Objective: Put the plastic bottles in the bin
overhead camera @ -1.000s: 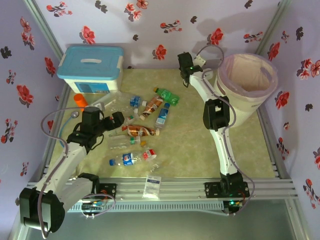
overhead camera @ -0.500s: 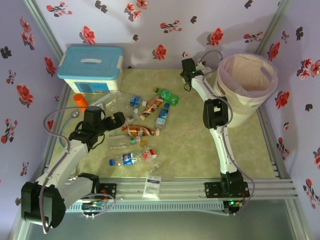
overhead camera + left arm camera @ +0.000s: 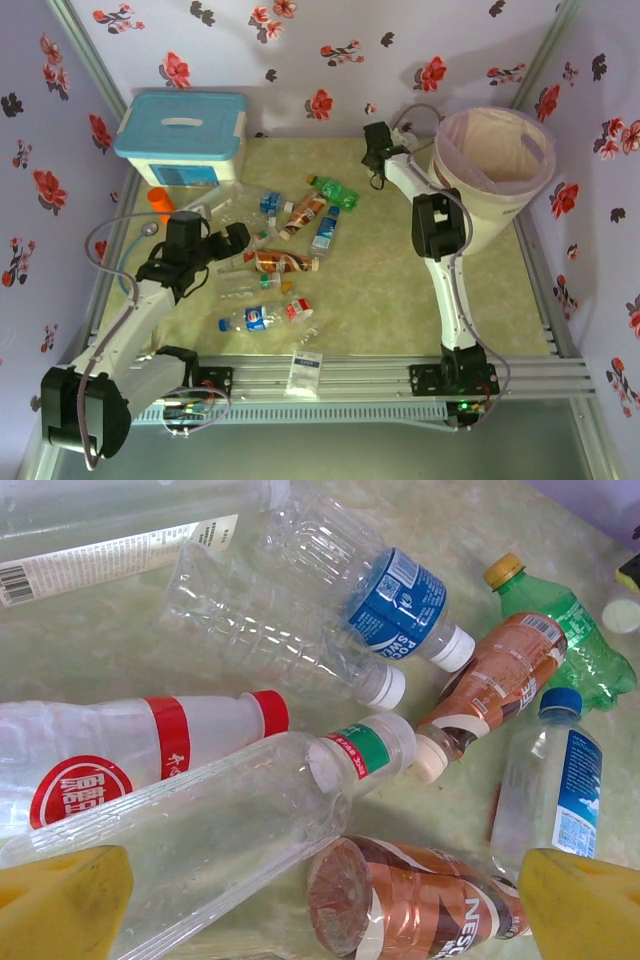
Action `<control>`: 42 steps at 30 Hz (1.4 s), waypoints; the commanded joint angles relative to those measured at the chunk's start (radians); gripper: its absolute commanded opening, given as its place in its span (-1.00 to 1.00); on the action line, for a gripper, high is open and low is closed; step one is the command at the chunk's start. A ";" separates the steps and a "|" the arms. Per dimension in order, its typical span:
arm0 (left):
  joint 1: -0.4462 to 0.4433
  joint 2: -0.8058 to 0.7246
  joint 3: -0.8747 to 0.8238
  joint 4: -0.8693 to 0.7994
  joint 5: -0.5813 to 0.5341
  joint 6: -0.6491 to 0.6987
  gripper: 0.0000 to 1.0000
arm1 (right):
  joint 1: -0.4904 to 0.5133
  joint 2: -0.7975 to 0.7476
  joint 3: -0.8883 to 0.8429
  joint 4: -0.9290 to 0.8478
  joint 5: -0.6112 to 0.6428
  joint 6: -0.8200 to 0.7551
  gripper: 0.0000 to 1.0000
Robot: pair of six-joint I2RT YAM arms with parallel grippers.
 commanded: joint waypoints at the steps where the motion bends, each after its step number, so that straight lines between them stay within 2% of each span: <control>1: -0.004 -0.025 0.017 -0.003 0.014 -0.003 0.97 | 0.030 -0.147 -0.084 0.077 0.011 -0.113 0.19; 5: -0.004 -0.032 0.014 -0.001 0.013 -0.003 0.97 | 0.054 -0.246 -0.149 0.067 -0.032 -0.191 0.20; 10: -0.005 -0.045 0.008 0.003 0.013 -0.013 0.97 | 0.071 -0.329 -0.100 -0.054 -0.160 -0.283 0.24; 16: -0.005 -0.067 0.011 -0.004 0.014 -0.009 0.97 | 0.094 -0.414 0.025 -0.224 -0.233 -0.398 0.19; 21: -0.004 -0.066 0.011 -0.006 0.013 -0.007 0.97 | 0.095 -0.425 0.206 -0.408 -0.304 -0.471 0.18; 26: -0.005 -0.068 0.011 -0.007 0.013 -0.003 0.97 | 0.090 -0.432 0.367 -0.593 -0.275 -0.549 0.15; 34: -0.004 -0.065 0.015 -0.012 0.014 0.001 0.97 | 0.066 -0.615 0.280 -0.613 -0.176 -0.597 0.13; 42: -0.005 -0.024 -0.002 0.018 0.014 -0.003 0.97 | -0.020 -0.796 0.142 -0.601 -0.096 -0.589 0.12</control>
